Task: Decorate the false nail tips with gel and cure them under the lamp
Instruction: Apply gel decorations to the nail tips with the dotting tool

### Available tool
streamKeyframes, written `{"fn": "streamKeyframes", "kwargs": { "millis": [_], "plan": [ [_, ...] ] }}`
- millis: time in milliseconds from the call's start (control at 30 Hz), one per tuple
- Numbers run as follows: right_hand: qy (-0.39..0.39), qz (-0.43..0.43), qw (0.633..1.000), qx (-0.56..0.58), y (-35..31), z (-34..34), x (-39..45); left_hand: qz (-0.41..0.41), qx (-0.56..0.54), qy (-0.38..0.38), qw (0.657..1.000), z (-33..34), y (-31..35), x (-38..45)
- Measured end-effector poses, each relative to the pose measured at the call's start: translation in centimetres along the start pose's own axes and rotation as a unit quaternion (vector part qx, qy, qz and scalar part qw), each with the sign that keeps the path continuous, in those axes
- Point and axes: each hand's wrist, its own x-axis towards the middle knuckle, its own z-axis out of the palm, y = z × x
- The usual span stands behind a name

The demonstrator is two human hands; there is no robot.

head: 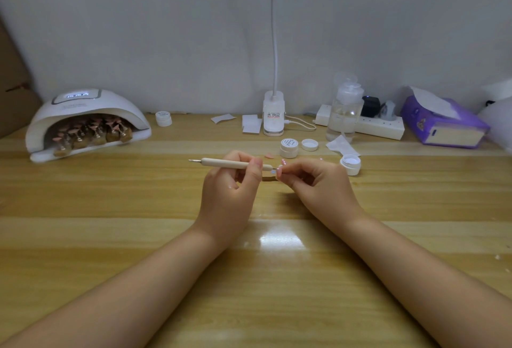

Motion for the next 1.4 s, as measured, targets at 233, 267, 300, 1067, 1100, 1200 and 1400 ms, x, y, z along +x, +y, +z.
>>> {"fn": "streamKeyframes", "kwargs": {
  "millis": [233, 267, 300, 1067, 1100, 1200, 1400],
  "plan": [
    [0.001, -0.012, 1.0, 0.003, 0.03, 0.06, 0.02, -0.005, 0.002, -0.005, 1.0, -0.05, 0.03, 0.02],
    [0.001, -0.014, 1.0, 0.002, 0.03, 0.04, 0.02, -0.005, 0.002, -0.005, 1.0, -0.06, 0.03, 0.03],
    [0.001, -0.016, 1.0, 0.002, 0.03, 0.02, 0.01, -0.006, 0.001, -0.006, 1.0, -0.06, 0.0, 0.04],
    [-0.002, -0.026, 1.0, -0.004, -0.42, -0.09, -0.05, 0.0, -0.005, 0.004, 1.0, -0.02, 0.07, 0.04],
    [-0.003, -0.027, 1.0, -0.003, -0.43, -0.09, -0.05, 0.0, -0.007, 0.004, 1.0, -0.04, 0.07, 0.03],
    [-0.004, -0.027, 1.0, -0.005, -0.44, -0.08, -0.05, -0.003, -0.019, 0.006, 1.0, -0.05, 0.24, -0.02],
    [0.0, -0.028, 1.0, -0.012, -0.35, -0.04, -0.04, 0.007, -0.04, 0.017, 0.999, -0.2, 0.59, 0.03]
  ]
}}
